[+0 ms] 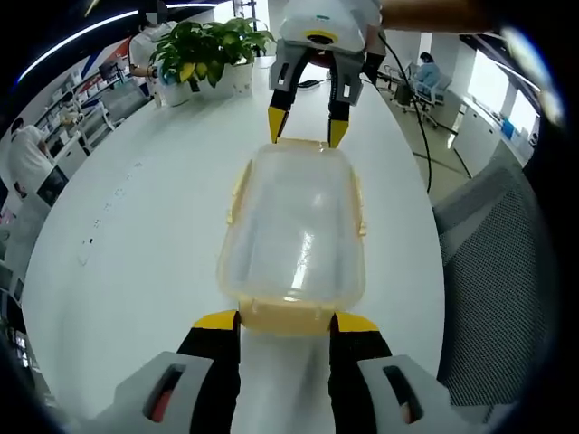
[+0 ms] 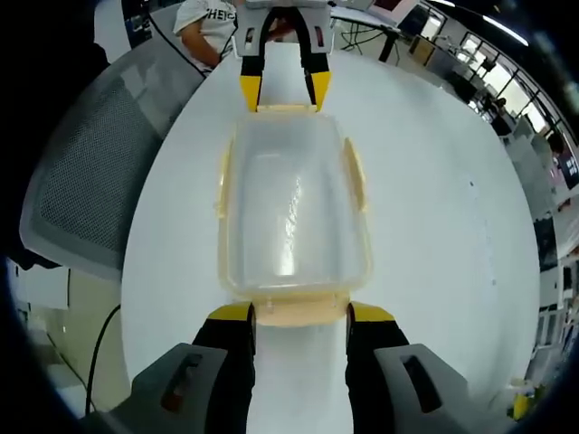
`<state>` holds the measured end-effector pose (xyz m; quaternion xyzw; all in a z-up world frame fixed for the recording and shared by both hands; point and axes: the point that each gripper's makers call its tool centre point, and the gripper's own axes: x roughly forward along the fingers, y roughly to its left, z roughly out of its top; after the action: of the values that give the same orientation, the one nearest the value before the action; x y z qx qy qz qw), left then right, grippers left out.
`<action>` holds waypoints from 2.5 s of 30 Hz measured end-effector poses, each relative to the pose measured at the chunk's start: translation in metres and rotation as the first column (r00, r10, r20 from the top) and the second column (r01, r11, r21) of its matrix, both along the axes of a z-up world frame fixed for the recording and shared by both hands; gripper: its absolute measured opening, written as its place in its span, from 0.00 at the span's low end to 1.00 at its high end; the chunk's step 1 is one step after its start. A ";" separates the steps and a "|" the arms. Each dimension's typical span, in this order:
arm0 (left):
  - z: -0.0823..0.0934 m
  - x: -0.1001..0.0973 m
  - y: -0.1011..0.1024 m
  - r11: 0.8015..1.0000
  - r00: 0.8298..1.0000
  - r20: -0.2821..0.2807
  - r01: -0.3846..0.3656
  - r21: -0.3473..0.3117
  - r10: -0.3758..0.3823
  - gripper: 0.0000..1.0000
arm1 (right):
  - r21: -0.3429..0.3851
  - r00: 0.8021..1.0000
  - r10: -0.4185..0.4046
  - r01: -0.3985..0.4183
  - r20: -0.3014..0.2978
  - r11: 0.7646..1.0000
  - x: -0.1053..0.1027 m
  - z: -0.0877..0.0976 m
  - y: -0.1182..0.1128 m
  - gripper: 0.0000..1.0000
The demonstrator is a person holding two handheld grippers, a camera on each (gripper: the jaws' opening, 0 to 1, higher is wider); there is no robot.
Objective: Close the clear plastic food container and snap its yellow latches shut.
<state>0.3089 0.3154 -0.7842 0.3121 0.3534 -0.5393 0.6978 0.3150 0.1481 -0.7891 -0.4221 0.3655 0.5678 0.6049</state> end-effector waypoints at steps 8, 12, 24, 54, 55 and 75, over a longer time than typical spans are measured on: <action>-0.001 0.000 -0.001 1.000 1.000 -0.005 0.009 0.003 -0.009 0.32 | 0.011 1.000 0.006 -0.006 -0.014 1.000 -0.002 -0.002 0.001 0.36; -0.001 0.001 -0.001 1.000 1.000 -0.008 0.014 0.002 -0.014 0.32 | 0.008 1.000 0.010 -0.010 -0.015 1.000 -0.001 -0.002 0.001 0.36; -0.001 0.000 -0.002 1.000 1.000 -0.007 0.027 0.003 -0.027 0.34 | -0.005 0.999 0.047 -0.047 0.027 0.999 0.003 -0.005 -0.002 0.41; 0.016 0.004 -0.002 0.866 0.842 -0.347 -0.481 -0.138 0.412 0.34 | 0.241 0.803 -0.528 0.589 -0.277 0.771 0.015 0.028 -0.008 0.43; 0.016 0.004 -0.002 0.863 0.840 -0.347 -0.486 -0.137 0.418 0.34 | 0.226 0.800 -0.532 0.593 -0.278 0.773 0.014 0.024 -0.008 0.43; 0.008 -0.001 -0.005 0.778 0.746 -0.412 -0.615 -0.125 0.523 0.31 | 0.191 0.714 -0.595 0.684 -0.369 0.703 0.000 0.012 0.004 0.34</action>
<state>0.3082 0.3105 -0.7761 -0.0060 0.4803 -0.3859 0.7876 0.3147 0.1525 -0.7775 -0.0803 0.4763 0.4236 0.7663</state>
